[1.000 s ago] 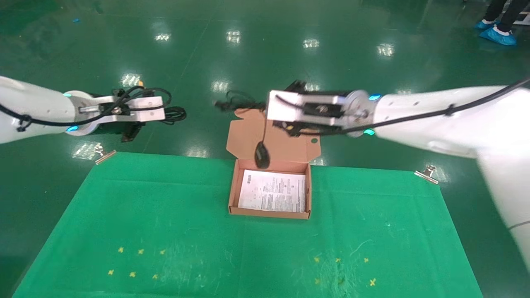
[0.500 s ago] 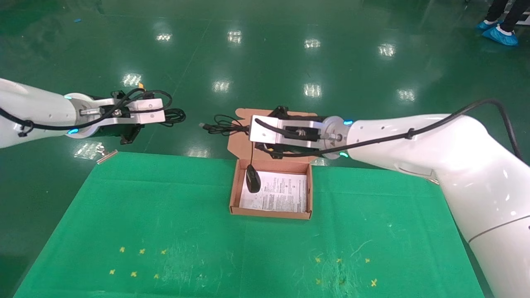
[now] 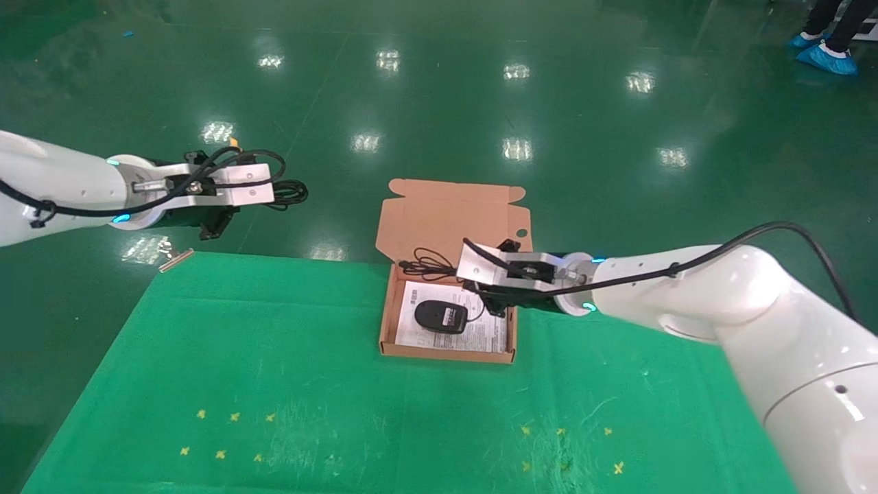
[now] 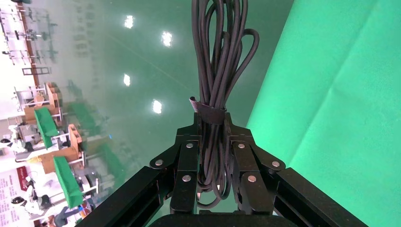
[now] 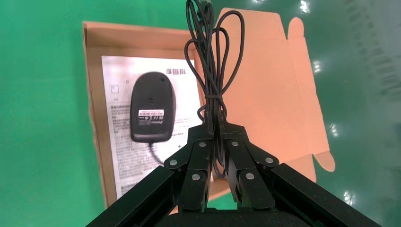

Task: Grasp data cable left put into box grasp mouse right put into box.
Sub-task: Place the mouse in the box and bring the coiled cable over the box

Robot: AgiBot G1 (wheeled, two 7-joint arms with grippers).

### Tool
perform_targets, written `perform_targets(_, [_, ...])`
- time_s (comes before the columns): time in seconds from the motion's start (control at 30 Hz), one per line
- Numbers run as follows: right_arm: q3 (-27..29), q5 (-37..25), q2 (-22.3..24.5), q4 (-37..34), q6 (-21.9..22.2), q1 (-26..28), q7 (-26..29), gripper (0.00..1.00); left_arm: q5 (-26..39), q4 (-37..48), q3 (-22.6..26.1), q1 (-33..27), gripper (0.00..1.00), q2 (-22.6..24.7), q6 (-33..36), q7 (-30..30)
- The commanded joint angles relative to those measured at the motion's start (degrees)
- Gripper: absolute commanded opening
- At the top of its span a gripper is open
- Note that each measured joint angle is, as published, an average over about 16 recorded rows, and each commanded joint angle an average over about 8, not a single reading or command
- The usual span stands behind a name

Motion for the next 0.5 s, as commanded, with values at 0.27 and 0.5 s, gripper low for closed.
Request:
perform_targets(0.27, [-4.37,3.34,-1.19,-1.59,2.38,-0.24,0.60,0.29,0.02,-0.03,0.00,0.01,0.00,-0.01,0.01,-0.03])
perform_targets(0.5, [-7.34,5.02,-0.70,-1.26,3.18,-0.09,1.94,1.00,0.07,-0.13,0.04,0.05,0.00,0.05,0.02,0.02])
